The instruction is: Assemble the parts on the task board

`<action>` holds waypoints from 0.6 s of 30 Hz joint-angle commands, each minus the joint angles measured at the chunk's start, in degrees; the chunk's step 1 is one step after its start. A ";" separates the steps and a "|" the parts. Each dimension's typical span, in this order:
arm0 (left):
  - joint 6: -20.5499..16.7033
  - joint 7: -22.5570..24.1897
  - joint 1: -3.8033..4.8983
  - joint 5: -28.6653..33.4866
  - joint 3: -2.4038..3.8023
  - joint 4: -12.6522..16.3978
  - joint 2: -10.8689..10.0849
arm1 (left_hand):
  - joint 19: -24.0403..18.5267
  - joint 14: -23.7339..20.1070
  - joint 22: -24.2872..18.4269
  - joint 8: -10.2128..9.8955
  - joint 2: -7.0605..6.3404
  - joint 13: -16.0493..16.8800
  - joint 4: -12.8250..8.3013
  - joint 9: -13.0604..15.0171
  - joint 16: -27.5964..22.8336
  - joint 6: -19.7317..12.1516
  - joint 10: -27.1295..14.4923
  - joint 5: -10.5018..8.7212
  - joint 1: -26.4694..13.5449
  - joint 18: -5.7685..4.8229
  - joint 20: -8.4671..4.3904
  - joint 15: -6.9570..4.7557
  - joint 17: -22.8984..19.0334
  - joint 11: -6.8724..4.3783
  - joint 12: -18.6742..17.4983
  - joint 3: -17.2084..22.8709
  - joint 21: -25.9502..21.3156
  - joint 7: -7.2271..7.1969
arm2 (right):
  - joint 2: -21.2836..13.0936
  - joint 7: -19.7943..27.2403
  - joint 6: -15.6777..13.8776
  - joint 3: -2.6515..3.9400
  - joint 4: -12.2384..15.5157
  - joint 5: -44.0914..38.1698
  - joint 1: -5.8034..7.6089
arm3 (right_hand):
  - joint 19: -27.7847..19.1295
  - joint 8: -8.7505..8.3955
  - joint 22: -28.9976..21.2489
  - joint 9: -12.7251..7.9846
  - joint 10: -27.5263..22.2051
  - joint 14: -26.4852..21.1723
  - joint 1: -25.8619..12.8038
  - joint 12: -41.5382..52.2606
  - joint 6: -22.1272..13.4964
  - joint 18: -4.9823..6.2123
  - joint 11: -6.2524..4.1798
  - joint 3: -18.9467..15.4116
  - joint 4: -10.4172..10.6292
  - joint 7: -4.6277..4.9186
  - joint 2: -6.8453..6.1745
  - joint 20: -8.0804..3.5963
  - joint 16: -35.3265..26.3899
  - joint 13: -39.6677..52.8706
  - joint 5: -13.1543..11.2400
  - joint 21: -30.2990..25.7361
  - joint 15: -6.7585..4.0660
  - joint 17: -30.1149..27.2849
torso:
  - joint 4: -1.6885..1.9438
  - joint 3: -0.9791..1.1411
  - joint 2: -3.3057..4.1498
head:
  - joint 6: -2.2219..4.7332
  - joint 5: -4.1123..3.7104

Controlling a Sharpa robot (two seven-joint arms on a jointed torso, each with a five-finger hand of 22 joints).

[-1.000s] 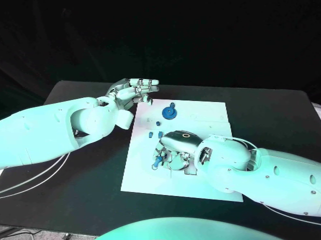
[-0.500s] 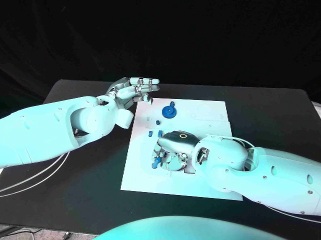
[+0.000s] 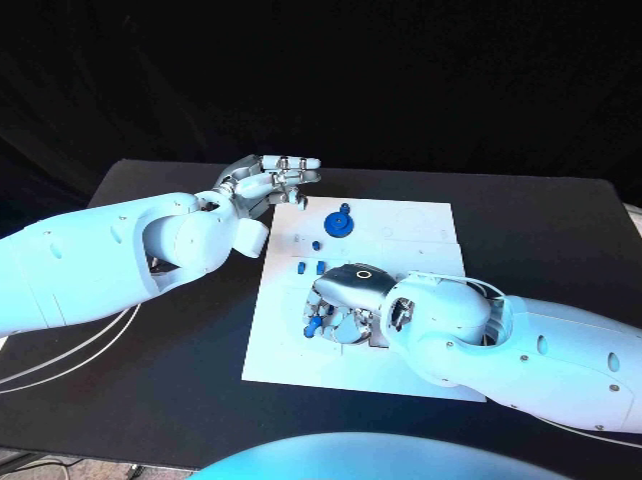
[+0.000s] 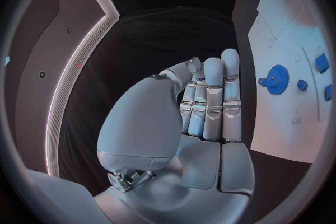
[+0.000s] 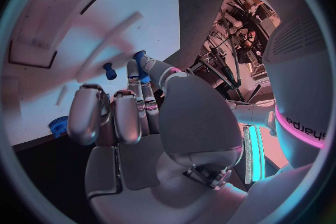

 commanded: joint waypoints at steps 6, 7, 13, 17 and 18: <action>1.23 0.14 0.02 -0.17 0.04 -0.02 0.15 | -0.39 -0.25 0.07 0.23 0.53 0.07 -0.33 -0.08 0.38 -0.15 -0.53 0.27 0.16 0.63 0.06 -0.03 -0.07 0.03 0.36 0.10 -0.37 0.40 | 0.61 -3.43 3.75 -0.18 -0.68 -2.10 -0.22 | -0.98 -2.27 -1.70 -1.01 -4.36 2.14 -2.68 -2.98 -4.02 0.92 1.65 -1.02 0.78 1.81 -1.39 0.68 -1.01 -0.63 -0.38 -1.37 0.85 -1.42 | 0.02 -0.03 -0.03 | -0.03 0.02; 1.22 0.13 0.02 -0.15 0.04 -0.06 0.14 | -0.39 -0.25 0.07 0.23 0.53 0.07 -0.33 -0.08 0.38 -0.15 -0.53 0.27 0.16 0.63 0.06 -0.03 -0.07 0.03 0.36 0.10 -0.37 0.40 | 0.64 -3.46 3.84 -0.19 -0.75 -2.08 -0.22 | -1.11 -2.43 -1.98 -1.15 -5.10 2.10 -2.94 -3.36 -4.70 0.97 1.96 -1.17 0.88 2.11 -1.69 0.90 -1.08 -0.66 -0.23 -1.56 1.10 -1.53 | 0.05 -0.02 -0.03 | 0.01 0.04; 1.17 -0.02 0.02 -0.13 0.04 -0.16 0.13 | -0.39 -0.25 0.07 0.23 0.53 0.07 -0.33 -0.08 0.38 -0.15 -0.53 0.27 0.16 0.63 0.06 -0.03 -0.07 0.03 0.36 0.10 -0.37 0.40 | 0.81 -3.21 3.83 -0.25 -0.71 -1.89 -0.23 | -1.84 -2.51 -3.66 -1.43 -8.51 1.95 -4.14 -4.20 -8.27 1.34 2.95 -3.11 1.38 2.88 -3.04 1.91 -1.32 -0.66 -0.39 -2.65 1.98 -2.01 | 0.04 -0.02 0.00 | -0.10 0.09; 1.17 -0.25 0.02 -0.13 0.04 -0.22 0.21 | -0.39 -0.25 0.07 0.23 0.53 0.07 -0.33 -0.08 0.38 -0.15 -0.53 0.27 0.16 0.63 0.06 -0.03 -0.07 0.03 0.36 0.10 -0.37 0.40 | 0.83 -2.76 2.13 -0.30 -0.24 -2.11 -0.24 | -2.21 -2.42 -4.73 -1.34 -11.40 1.81 -4.28 -4.17 -10.68 1.57 3.01 -6.12 1.68 2.58 -3.14 2.13 -1.59 -0.64 -3.63 -3.37 2.04 -2.53 | -0.09 0.02 0.05 | 0.16 0.13; 1.17 -0.28 0.02 -0.13 0.04 -0.24 0.24 | -0.39 -0.25 0.07 0.23 0.53 0.07 -0.33 -0.08 0.38 -0.15 -0.53 0.27 0.16 0.63 0.06 -0.03 -0.07 0.03 0.36 0.10 -0.37 0.40 | 0.78 -2.64 1.61 -0.30 -0.15 -2.13 -0.24 | -2.20 -2.39 -4.77 -1.31 -11.88 1.80 -4.14 -4.09 -10.84 1.58 3.00 -6.75 1.69 2.53 -3.04 2.12 -1.60 -0.61 -3.73 -3.40 2.04 -2.58 | -0.11 0.04 0.03 | 0.13 0.08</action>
